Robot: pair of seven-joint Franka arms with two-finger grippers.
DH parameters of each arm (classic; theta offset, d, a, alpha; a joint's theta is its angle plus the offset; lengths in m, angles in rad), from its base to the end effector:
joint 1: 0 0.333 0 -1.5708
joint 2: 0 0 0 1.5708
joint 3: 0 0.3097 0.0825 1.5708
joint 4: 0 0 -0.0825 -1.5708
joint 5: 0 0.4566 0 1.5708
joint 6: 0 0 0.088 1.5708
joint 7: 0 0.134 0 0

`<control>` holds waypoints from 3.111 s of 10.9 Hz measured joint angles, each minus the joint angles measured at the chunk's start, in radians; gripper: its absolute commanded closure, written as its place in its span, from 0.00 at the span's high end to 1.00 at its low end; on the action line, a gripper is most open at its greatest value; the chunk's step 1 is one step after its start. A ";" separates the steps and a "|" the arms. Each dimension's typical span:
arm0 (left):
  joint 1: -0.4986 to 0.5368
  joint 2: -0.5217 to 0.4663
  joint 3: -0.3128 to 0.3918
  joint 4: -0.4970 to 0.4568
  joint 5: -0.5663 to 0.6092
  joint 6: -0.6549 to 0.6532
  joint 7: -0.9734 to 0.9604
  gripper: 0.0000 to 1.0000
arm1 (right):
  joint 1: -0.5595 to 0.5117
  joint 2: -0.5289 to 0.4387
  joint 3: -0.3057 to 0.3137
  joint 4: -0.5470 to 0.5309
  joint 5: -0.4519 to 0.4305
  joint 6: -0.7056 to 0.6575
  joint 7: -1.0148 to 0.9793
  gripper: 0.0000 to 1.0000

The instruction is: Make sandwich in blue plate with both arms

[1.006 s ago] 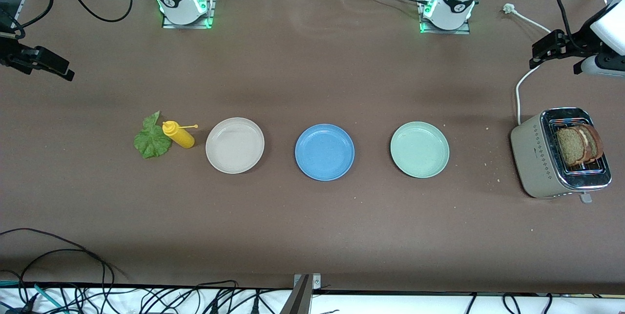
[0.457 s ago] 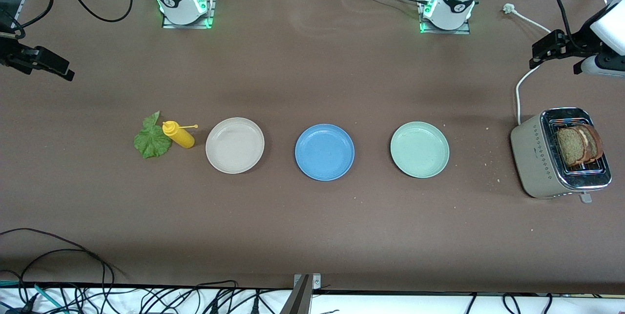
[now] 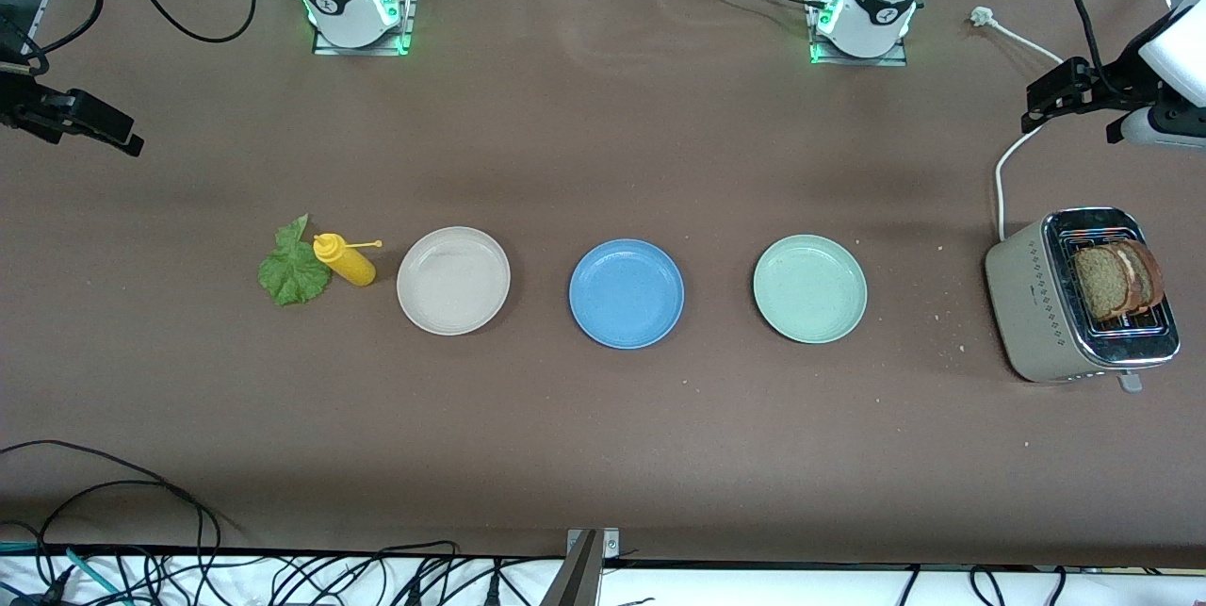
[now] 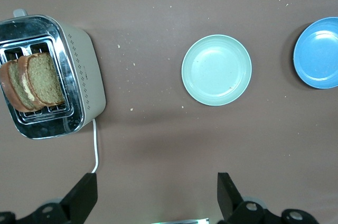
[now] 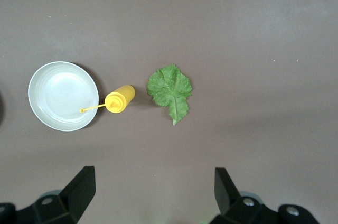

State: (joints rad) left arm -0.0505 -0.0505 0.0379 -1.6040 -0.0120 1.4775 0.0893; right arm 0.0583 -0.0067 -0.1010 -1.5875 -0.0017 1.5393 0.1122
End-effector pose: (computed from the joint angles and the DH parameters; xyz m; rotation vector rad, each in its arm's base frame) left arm 0.5994 -0.0088 0.5966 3.1185 -0.1602 -0.1179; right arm 0.6196 -0.0269 0.5836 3.1290 -0.2428 -0.0651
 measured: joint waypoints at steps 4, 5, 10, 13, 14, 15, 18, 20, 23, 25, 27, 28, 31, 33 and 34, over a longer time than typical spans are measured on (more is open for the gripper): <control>0.000 0.000 0.000 0.000 0.000 0.000 0.000 1.00 | 0.000 0.000 0.000 0.000 0.000 0.000 0.000 1.00; 0.000 0.000 0.000 0.000 0.000 0.000 0.000 1.00 | 0.000 0.000 0.000 0.000 0.000 0.000 0.000 1.00; 0.000 0.000 0.000 0.000 0.000 0.000 0.000 1.00 | 0.000 0.000 0.000 0.000 0.000 0.000 0.000 1.00; 0.000 0.000 0.000 0.000 0.000 0.000 0.000 1.00 | 0.000 0.000 0.000 0.000 0.000 0.000 0.000 1.00; 0.000 0.001 0.001 0.000 0.000 0.000 0.000 1.00 | 0.000 0.000 0.000 0.000 0.000 0.000 0.000 1.00; 0.000 0.001 0.002 0.000 0.000 0.000 0.000 1.00 | 0.000 0.000 0.000 0.000 0.000 0.000 0.000 1.00; 0.003 0.002 0.004 0.000 0.000 0.000 0.000 1.00 | 0.000 0.000 0.000 0.000 0.000 0.000 0.000 1.00; 0.022 0.007 0.005 0.000 0.001 -0.003 0.000 1.00 | 0.000 0.000 0.000 0.000 0.000 0.000 0.000 1.00; 0.104 0.054 0.011 -0.001 0.005 -0.002 0.001 1.00 | 0.000 0.000 0.000 0.000 0.000 0.000 0.000 1.00; 0.141 0.141 0.013 -0.001 0.101 0.000 0.003 1.00 | 0.000 0.000 0.000 0.001 0.000 0.000 0.000 1.00; 0.144 0.216 0.012 0.003 0.172 0.036 0.002 1.00 | 0.000 0.000 0.000 0.001 0.000 0.000 0.000 1.00; 0.144 0.240 0.011 0.009 0.192 0.049 0.002 1.00 | 0.000 0.000 0.000 0.001 0.000 0.000 0.000 1.00; 0.179 0.278 0.012 0.016 0.206 0.126 0.004 1.00 | 0.000 0.000 0.000 0.001 0.000 -0.001 0.000 1.00; 0.217 0.318 0.012 0.016 0.206 0.201 0.038 1.00 | 0.000 0.000 0.000 0.001 0.000 -0.001 0.000 1.00; 0.227 0.342 0.012 0.016 0.206 0.240 0.047 0.98 | 0.000 0.000 0.000 0.001 0.000 -0.001 0.000 1.00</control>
State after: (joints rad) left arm 0.1765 0.2916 0.0499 -1.5884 0.1944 1.7176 0.1359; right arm 0.0584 -0.0069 -0.1011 -1.5868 -0.0015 1.5382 0.1126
